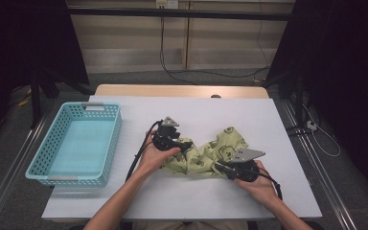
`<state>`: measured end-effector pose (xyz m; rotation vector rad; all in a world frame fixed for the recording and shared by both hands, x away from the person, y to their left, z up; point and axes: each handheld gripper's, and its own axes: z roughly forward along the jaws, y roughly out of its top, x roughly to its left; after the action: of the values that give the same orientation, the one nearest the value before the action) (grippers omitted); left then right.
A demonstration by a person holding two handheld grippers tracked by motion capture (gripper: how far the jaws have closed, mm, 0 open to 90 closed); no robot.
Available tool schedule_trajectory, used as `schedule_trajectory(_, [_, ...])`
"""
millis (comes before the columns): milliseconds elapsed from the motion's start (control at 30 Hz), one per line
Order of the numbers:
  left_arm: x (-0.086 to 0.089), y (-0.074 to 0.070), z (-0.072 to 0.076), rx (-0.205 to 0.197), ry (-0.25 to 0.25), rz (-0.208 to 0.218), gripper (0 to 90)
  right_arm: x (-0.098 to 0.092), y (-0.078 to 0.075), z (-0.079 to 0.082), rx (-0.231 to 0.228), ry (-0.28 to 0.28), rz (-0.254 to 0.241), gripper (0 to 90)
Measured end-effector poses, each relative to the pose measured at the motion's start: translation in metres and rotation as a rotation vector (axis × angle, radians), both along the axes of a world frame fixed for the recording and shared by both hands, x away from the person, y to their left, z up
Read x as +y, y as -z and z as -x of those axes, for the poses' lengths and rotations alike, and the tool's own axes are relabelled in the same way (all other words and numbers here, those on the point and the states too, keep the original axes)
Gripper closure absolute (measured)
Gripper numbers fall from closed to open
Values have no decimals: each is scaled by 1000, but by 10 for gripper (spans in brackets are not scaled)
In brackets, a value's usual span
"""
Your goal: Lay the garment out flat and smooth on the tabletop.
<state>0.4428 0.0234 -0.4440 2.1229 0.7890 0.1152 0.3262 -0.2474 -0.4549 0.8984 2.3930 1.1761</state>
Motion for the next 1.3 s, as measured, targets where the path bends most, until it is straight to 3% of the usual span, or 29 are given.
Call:
schedule_trajectory(33, [-3,2,2,14,3,-17,343,0,0,0,2,1,-1,820])
schedule_trajectory(100, [-7,7,3,102,18,-47,411,0,-1,-1,0,4,-3,814])
schedule_trajectory(133, [-7,6,3,92,32,-52,434,0,-1,-2,-1,6,0,810])
schedule_trajectory(167, [-8,5,4,118,63,-37,501,0,-1,-2,0,12,-6,807])
schedule_trajectory(200, [-9,3,6,94,52,-60,606,0,-1,-3,-3,14,-4,807])
schedule_trajectory(267, [-10,1,9,75,66,-56,686,0,-1,-4,-1,16,-4,808])
schedule_trajectory(300, [-8,-2,8,45,57,-64,742,0,-2,-5,-5,17,-3,810])
schedule_trajectory(367, [-1,-8,6,16,30,-29,820,0,-2,-6,-8,22,-6,811])
schedule_trajectory(400, [4,-13,5,-6,19,-20,827,-1,-3,-6,-13,29,-5,811])
schedule_trajectory(500, [21,-34,3,-66,-41,61,836,-2,-5,-9,-29,45,-23,789])
schedule_trajectory(600, [39,-58,3,-139,-70,164,840,-2,-7,-12,-39,59,-30,763])
schedule_trajectory(700, [52,-78,7,-201,-81,240,840,0,-9,-14,-54,72,-38,703])
schedule_trajectory(867, [58,-96,12,-240,-67,310,840,5,-24,-15,-108,82,-86,587])
schedule_trajectory(933, [57,-99,13,-237,-48,320,839,9,-31,-16,-121,84,-107,532])
schedule_trajectory(967, [55,-101,15,-246,-77,290,838,11,-35,-16,-126,84,-116,525])
schedule_trajectory(1033, [51,-100,14,-239,-57,305,836,19,-41,-15,-146,72,-119,528])
schedule_trajectory(1133, [44,-97,13,-225,-75,286,833,33,-50,-13,-166,31,-147,579])
schedule_trajectory(1167, [43,-95,13,-220,-72,262,832,38,-52,-12,-169,20,-154,596])
schedule_trajectory(1300, [36,-84,9,-207,-74,251,825,58,-55,-9,-165,-32,-171,631])
